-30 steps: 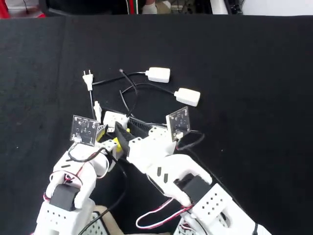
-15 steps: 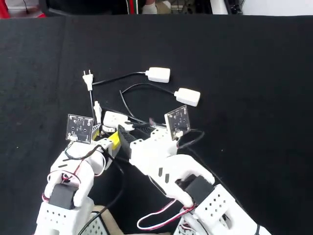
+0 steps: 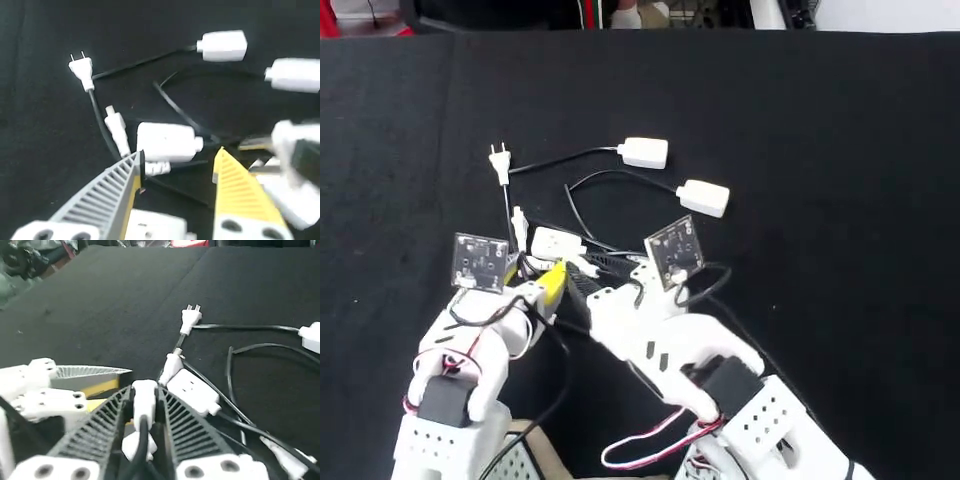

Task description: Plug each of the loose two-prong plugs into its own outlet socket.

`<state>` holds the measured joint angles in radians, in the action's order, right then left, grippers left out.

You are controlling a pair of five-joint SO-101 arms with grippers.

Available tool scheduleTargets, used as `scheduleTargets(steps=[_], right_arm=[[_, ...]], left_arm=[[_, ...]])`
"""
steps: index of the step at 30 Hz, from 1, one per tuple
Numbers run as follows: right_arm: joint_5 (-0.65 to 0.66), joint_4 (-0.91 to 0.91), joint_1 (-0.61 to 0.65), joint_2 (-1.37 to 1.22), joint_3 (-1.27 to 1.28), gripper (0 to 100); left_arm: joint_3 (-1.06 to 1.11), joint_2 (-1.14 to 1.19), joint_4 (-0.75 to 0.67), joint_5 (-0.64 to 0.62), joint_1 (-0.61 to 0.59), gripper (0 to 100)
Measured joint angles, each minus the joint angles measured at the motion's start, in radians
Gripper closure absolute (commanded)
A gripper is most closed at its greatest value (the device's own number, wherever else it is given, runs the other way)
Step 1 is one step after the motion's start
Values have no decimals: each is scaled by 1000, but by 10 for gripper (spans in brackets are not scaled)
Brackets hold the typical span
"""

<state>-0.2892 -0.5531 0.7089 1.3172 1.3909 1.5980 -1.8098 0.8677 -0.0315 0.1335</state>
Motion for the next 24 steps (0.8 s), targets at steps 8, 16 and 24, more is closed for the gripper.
scheduleTargets(steps=[8, 16, 24], right_arm=[[153, -226, -206, 0, -72, 986], [327, -442, -319, 0, -68, 986], [486, -457, -333, 0, -57, 986]], left_arm=[[-35, -2, 212, 236, -77, 764], [-35, -5, 227, 301, -101, 765], [-35, -6, 227, 307, -54, 766]])
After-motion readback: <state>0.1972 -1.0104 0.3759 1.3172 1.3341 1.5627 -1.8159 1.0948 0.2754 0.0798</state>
